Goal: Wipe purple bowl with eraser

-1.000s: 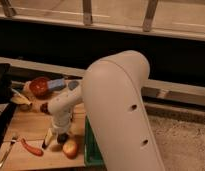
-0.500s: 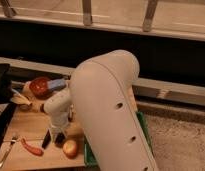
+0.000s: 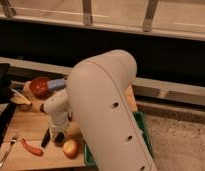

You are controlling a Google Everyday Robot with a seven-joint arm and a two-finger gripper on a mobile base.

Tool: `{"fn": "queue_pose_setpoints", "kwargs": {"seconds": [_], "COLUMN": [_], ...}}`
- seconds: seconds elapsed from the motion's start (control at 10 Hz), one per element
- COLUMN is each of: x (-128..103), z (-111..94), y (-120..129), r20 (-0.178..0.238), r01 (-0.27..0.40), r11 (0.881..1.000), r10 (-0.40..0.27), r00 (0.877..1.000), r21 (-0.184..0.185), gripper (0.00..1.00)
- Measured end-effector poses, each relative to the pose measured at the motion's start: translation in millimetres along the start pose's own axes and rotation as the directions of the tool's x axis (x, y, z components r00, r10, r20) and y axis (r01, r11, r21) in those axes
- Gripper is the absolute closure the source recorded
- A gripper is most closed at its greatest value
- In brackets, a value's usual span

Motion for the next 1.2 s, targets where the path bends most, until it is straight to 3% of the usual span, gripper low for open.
{"fn": "queue_pose_setpoints", "kwargs": {"seconds": [0.3,0.4,0.7,1.0,1.2], "x": [0,-2,-15,-26,-34], "z": [-1,-7,-56,-104,-129], "y": [-1,-5,-34,-62,-83], "r20": [0.002,0.023,0.126,0.233,0.282], "r01": [0.001,-0.004,-0.059,-0.114,-0.146], "r11": [1.0,1.0,0.998,0.994,0.989], "r10": [-0.001,0.003,0.057,0.11,0.145], "r00": [1.0,1.0,0.99,0.966,0.948], "r21": [0.002,0.008,0.01,0.001,-0.018], "gripper": [1.0,1.0,1.0,1.0,1.0]}}
